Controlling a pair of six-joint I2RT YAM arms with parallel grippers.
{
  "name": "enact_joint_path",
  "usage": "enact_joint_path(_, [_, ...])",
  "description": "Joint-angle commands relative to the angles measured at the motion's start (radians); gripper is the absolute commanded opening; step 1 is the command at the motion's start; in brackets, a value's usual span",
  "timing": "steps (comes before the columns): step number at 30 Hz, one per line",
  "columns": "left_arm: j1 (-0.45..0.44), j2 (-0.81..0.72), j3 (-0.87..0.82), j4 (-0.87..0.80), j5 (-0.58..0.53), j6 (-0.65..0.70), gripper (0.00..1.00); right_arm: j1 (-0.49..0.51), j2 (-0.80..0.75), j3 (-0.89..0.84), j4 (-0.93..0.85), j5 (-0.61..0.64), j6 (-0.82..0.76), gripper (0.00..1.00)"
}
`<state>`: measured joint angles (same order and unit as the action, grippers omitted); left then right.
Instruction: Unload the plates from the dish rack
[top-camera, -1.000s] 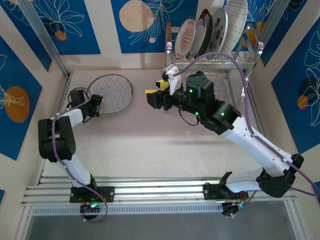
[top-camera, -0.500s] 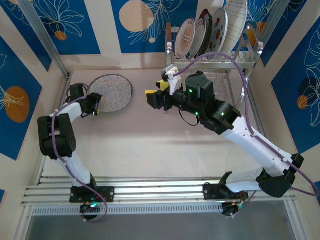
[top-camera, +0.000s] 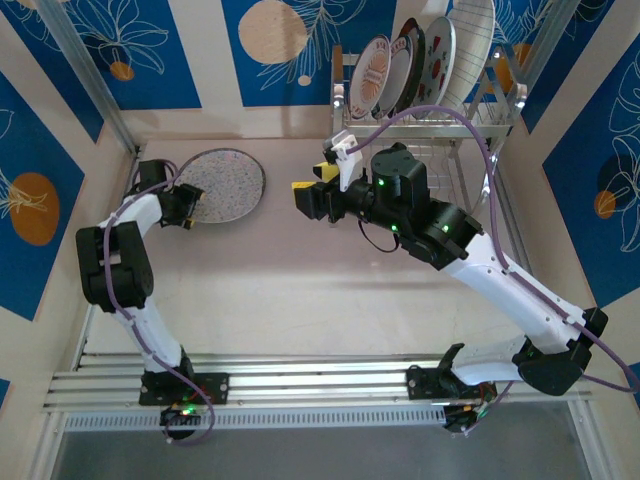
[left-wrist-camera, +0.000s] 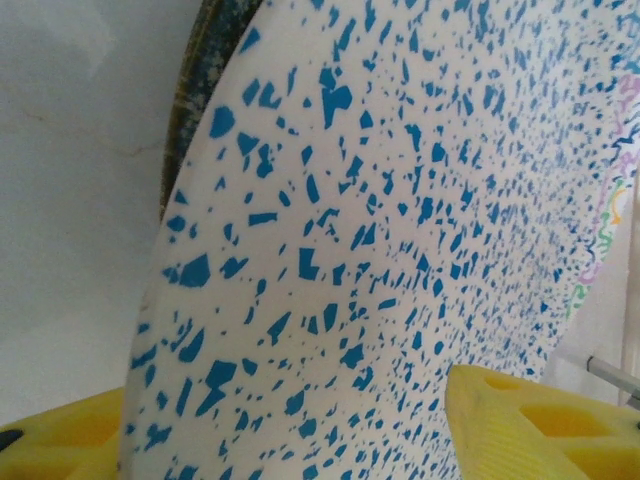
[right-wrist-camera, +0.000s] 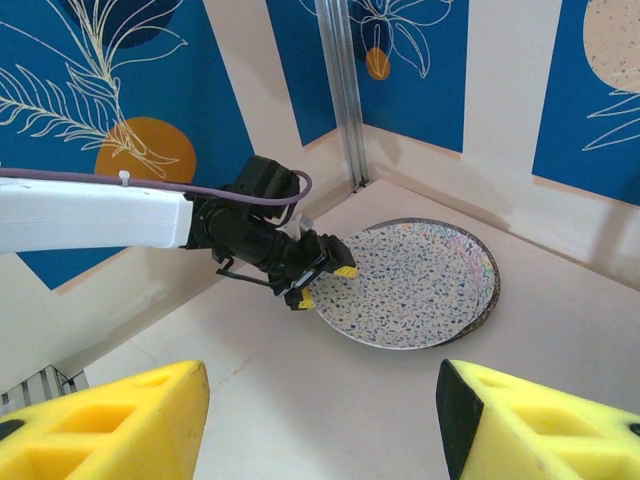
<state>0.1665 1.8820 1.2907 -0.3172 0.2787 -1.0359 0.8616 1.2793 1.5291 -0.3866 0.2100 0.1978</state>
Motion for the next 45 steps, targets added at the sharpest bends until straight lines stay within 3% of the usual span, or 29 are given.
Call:
enact_joint_path(1, [0.015, 0.036, 0.048, -0.060, -0.019, 0.032, 0.63, -0.004, -0.024, 0.005, 0.005, 0.014, 0.017, 0.63])
enact_joint_path(16, [0.013, 0.101, 0.161, -0.160, -0.054, 0.063, 0.65, -0.004, -0.028, 0.009, -0.011, 0.019, 0.018, 0.63])
enact_joint_path(28, [0.010, 0.135, 0.250, -0.254, -0.098, 0.074, 0.73, -0.004, -0.025, 0.008, -0.017, 0.022, 0.026, 0.63])
enact_joint_path(45, [0.002, 0.207, 0.366, -0.295, -0.100, 0.081, 0.73, -0.004, -0.034, 0.005, -0.031, 0.029, 0.033, 0.63])
